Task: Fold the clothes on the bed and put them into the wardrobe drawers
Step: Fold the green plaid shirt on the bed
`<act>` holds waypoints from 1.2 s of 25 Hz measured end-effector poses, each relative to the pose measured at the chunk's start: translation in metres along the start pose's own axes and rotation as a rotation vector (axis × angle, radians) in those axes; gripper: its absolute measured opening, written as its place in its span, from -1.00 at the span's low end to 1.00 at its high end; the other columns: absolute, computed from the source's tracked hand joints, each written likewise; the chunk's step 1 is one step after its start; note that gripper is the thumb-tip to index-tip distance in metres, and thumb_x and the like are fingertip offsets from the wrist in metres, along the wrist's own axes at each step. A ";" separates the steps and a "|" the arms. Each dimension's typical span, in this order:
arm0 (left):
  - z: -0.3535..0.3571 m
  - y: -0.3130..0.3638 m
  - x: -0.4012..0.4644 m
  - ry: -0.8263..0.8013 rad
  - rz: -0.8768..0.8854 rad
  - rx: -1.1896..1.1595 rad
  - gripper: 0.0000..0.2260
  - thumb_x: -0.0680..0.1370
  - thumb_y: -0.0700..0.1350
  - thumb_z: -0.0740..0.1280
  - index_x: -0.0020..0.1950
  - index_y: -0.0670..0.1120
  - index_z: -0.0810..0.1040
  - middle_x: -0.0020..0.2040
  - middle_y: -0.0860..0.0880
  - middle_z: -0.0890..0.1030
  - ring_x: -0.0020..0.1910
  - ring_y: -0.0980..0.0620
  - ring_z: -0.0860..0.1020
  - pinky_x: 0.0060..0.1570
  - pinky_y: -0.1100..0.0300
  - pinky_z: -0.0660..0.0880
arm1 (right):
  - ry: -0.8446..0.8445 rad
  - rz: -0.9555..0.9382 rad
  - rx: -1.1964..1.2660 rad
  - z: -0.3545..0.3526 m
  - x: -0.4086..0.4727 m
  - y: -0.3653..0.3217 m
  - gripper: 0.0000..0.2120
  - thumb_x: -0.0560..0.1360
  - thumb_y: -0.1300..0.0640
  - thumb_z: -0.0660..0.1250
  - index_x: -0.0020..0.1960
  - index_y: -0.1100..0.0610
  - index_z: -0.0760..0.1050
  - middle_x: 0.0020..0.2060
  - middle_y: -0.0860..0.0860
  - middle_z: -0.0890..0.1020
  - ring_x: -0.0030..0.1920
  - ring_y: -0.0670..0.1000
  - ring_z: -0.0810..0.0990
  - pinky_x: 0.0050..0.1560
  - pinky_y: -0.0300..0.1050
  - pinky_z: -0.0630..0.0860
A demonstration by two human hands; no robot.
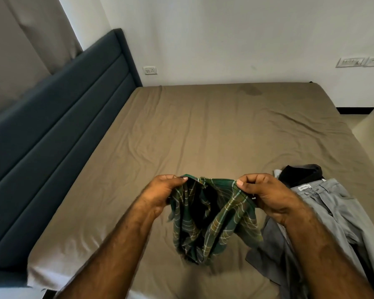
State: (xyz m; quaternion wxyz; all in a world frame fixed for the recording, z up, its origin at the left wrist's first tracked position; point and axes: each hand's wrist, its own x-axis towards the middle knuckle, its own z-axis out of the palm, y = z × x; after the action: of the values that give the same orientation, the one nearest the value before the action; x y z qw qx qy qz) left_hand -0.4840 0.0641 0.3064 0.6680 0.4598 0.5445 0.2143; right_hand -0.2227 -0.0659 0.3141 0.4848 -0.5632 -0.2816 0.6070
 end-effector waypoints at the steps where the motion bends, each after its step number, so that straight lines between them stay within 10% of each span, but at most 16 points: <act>1: -0.001 0.004 -0.002 -0.072 -0.049 -0.117 -0.82 0.53 -0.13 0.51 -0.03 -0.25 0.68 -0.21 -0.18 0.65 -0.27 -0.10 0.59 -0.20 0.13 0.55 | -0.009 0.018 0.068 0.000 0.002 0.000 -0.81 0.45 0.12 0.47 -0.08 0.26 0.64 -0.26 0.14 0.62 -0.28 0.02 0.57 -0.24 -0.12 0.58; 4: 0.004 0.010 -0.005 -0.145 0.128 -0.052 -0.90 0.50 -0.21 0.52 -0.04 -0.20 0.66 -0.21 -0.13 0.66 -0.25 -0.02 0.59 -0.19 0.10 0.56 | 0.036 0.060 0.107 0.004 0.010 0.000 -0.78 0.45 0.05 0.47 -0.13 0.24 0.65 -0.26 0.16 0.64 -0.29 0.04 0.59 -0.21 -0.10 0.62; 8: 0.017 0.011 -0.010 0.328 0.977 1.037 -0.89 0.56 -0.07 0.37 -0.02 -0.01 0.69 -0.15 0.06 0.66 -0.12 0.03 0.60 -0.02 0.03 0.51 | 0.057 0.030 0.229 0.018 0.011 -0.003 -0.74 0.47 0.06 0.45 -0.13 0.28 0.62 -0.32 0.16 0.63 -0.35 0.04 0.60 -0.26 -0.12 0.65; 14: 0.035 0.012 -0.031 0.406 1.527 0.957 -0.90 0.62 -0.26 0.41 -0.07 -0.19 0.69 -0.16 -0.06 0.68 -0.21 -0.09 0.60 -0.04 -0.03 0.50 | -0.060 -0.183 0.157 0.051 -0.008 -0.029 -0.88 0.57 0.27 0.41 0.02 0.35 0.59 -0.26 0.17 0.66 -0.30 0.03 0.66 -0.24 -0.15 0.65; 23: 0.051 0.019 -0.047 0.349 1.592 0.855 -0.85 0.65 -0.27 0.37 -0.06 -0.28 0.69 -0.12 -0.15 0.68 -0.20 -0.14 0.63 -0.15 -0.09 0.55 | 0.125 -0.511 -0.317 0.057 -0.026 -0.043 -0.88 0.62 0.19 0.42 -0.08 0.09 0.70 -0.21 0.08 0.73 -0.17 0.11 0.72 -0.07 0.07 0.70; 30: 0.048 0.020 -0.053 0.280 1.597 0.887 -0.84 0.65 -0.34 0.31 0.04 -0.35 0.68 0.00 -0.21 0.69 -0.05 -0.16 0.66 0.06 0.01 0.57 | -0.007 -0.406 -0.142 0.060 -0.031 -0.041 -0.90 0.62 0.18 0.43 -0.01 0.19 0.70 -0.15 0.21 0.71 -0.14 0.13 0.67 0.01 0.19 0.64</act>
State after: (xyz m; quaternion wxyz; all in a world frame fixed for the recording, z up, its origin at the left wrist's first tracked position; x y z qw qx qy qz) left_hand -0.4522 0.0142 0.3511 0.0129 0.8825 0.1741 0.4368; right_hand -0.2723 -0.0671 0.3756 0.5553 -0.5254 -0.4332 0.4773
